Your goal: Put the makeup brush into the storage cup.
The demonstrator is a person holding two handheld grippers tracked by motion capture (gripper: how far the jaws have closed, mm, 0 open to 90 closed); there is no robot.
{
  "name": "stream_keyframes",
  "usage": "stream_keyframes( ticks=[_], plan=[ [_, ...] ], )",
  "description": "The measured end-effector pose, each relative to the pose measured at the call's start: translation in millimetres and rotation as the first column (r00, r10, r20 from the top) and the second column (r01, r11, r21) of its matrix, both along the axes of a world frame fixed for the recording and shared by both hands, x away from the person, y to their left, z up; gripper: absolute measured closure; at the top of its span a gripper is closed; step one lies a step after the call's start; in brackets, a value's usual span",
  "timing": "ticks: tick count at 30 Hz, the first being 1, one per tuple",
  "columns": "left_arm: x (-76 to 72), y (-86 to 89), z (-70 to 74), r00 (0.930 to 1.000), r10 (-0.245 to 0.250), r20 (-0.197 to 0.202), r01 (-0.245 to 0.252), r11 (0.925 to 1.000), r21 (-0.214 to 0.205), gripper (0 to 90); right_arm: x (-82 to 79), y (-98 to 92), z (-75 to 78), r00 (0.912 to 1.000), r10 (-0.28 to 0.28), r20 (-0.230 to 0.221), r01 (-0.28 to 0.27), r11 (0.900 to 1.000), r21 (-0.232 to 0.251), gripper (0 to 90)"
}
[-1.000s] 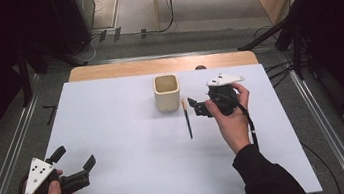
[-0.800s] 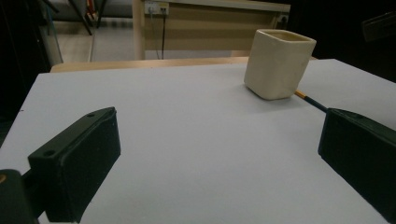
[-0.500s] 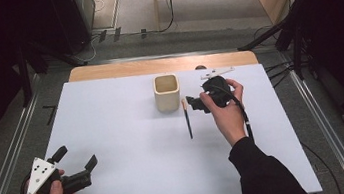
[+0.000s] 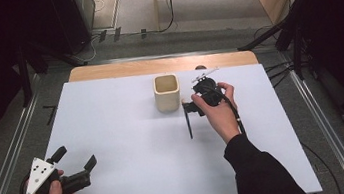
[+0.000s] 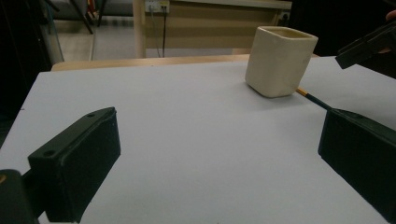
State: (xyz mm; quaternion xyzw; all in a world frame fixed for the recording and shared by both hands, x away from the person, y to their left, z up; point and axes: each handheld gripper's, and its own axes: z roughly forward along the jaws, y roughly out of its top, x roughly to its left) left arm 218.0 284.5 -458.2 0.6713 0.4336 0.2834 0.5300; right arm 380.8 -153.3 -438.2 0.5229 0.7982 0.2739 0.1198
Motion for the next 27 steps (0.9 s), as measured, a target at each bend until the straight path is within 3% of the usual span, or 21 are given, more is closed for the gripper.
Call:
stream_keyframes(
  ticks=[8,13,15,16,20,22,24,27],
  plan=[
    [0.1,1.0,0.3,1.0,0.002,-0.002,-0.002,1.0,-0.003,0.0,10.4,13.1,-8.8,0.9961,-0.001,-0.088,-0.001,0.9998,-0.022,18.3],
    [0.3,2.1,0.7,1.0,0.002,-0.001,-0.002,1.0,-0.008,0.0,17.0,18.8,-11.7,0.9927,-0.041,-0.114,0.038,0.9989,-0.027,29.7],
    [0.5,2.5,0.8,1.0,0.002,-0.004,-0.002,1.0,-0.009,0.0,19.2,21.6,-13.4,0.9891,-0.061,-0.134,0.055,0.9974,-0.047,32.4],
    [0.6,2.5,0.7,1.0,0.004,-0.004,-0.004,0.9999,-0.011,0.0,20.5,23.7,-15.4,0.9866,-0.067,-0.149,0.06,0.9969,-0.051,37.8],
    [0.6,2.4,0.8,1.0,0.003,-0.004,-0.003,0.9999,-0.011,0.0,19.8,27.3,-17.6,0.9836,-0.086,-0.158,0.074,0.9939,-0.082,44.8],
    [0.5,2.0,0.9,1.0,0.001,-0.007,-0.001,1.0,-0.009,0.0,20.1,28.9,-19.7,0.9806,-0.087,-0.176,0.074,0.9943,-0.076,49.0],
    [0.4,1.1,0.9,1.0,-0.001,-0.007,0.001,1.0,-0.008,0.0,21.6,29.9,-20.2,0.9685,-0.102,-0.227,0.095,0.9947,-0.039,54.6],
    [0.6,0.3,0.6,1.0,-0.003,-0.006,0.003,0.9999,-0.01,0.0,22.5,29.9,-20.7,0.9648,-0.109,-0.239,0.102,0.9939,-0.043,58.3]
  ],
)
